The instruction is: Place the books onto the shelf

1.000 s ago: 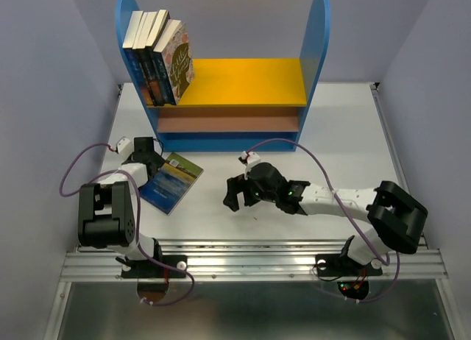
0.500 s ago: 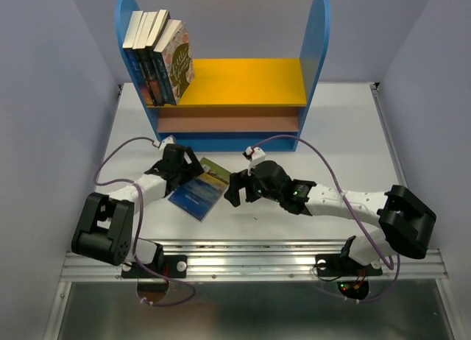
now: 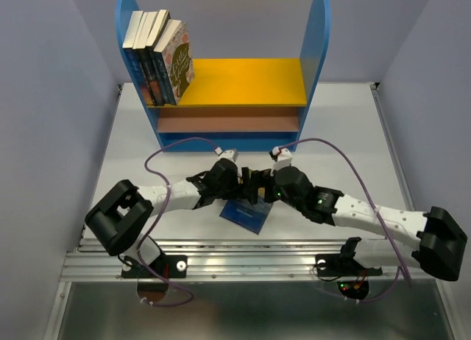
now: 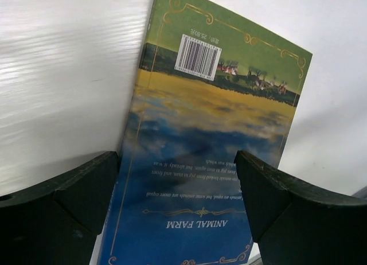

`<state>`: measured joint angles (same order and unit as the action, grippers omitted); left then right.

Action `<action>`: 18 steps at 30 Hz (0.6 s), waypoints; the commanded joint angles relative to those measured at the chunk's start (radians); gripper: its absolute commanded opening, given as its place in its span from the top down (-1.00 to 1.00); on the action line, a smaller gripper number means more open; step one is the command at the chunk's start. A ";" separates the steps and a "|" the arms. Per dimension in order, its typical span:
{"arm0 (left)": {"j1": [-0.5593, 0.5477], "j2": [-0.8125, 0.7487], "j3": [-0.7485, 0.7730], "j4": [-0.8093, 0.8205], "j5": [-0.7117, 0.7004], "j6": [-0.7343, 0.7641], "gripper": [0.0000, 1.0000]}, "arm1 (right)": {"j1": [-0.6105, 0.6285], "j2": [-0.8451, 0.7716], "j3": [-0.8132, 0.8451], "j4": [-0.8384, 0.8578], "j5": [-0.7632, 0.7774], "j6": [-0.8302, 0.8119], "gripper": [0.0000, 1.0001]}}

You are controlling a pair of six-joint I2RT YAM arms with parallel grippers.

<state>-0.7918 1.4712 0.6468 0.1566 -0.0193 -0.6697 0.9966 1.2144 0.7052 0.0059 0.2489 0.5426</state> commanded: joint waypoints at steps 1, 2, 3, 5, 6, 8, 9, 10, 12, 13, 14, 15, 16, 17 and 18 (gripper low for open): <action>-0.087 0.101 0.094 -0.026 0.051 -0.014 -0.88 | -0.003 -0.154 -0.033 -0.165 0.217 0.179 -1.00; -0.099 0.118 0.103 -0.032 0.051 -0.025 -0.87 | -0.021 -0.176 -0.039 -0.243 0.222 0.219 -1.00; -0.107 0.138 0.106 -0.034 0.051 -0.050 -0.86 | -0.056 -0.194 -0.047 -0.274 0.217 0.290 -1.00; -0.109 0.152 0.099 -0.032 0.064 -0.079 -0.86 | -0.101 -0.235 -0.088 -0.314 0.141 0.331 -1.00; -0.109 0.155 0.094 -0.029 0.065 -0.091 -0.82 | -0.122 -0.245 -0.104 -0.319 0.118 0.364 -1.00; -0.110 0.140 0.073 -0.023 0.053 -0.122 -0.65 | -0.183 -0.253 -0.151 -0.319 0.050 0.399 -1.00; -0.110 0.132 0.064 -0.020 0.038 -0.131 -0.62 | -0.197 -0.250 -0.162 -0.319 0.034 0.407 -1.00; -0.110 0.124 0.059 -0.019 0.032 -0.136 -0.51 | -0.211 -0.245 -0.170 -0.322 0.015 0.414 -1.00; -0.109 0.115 0.054 -0.028 0.030 -0.133 -0.40 | -0.223 -0.234 -0.190 -0.325 -0.002 0.450 -1.00; -0.110 0.116 0.050 -0.026 0.030 -0.134 -0.39 | -0.223 -0.233 -0.194 -0.323 -0.010 0.459 -1.00; -0.112 0.118 0.050 -0.025 0.030 -0.133 -0.38 | -0.234 -0.228 -0.203 -0.323 -0.014 0.479 -1.00; -0.115 0.123 0.050 -0.026 0.030 -0.134 -0.33 | -0.234 -0.220 -0.210 -0.323 -0.017 0.490 -1.00; -0.124 0.129 0.053 -0.028 0.030 -0.134 -0.26 | -0.234 -0.214 -0.216 -0.320 -0.036 0.496 -1.00; -0.132 0.136 0.057 -0.031 0.030 -0.131 -0.25 | -0.234 -0.208 -0.220 -0.320 -0.042 0.500 -1.00; -0.141 0.150 0.062 -0.032 -0.003 -0.130 -0.14 | -0.234 -0.188 -0.226 -0.320 -0.046 0.513 -1.00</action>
<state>-0.8986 1.5974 0.7292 0.1978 0.0025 -0.7902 0.7715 1.0023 0.4904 -0.3153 0.2420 0.9871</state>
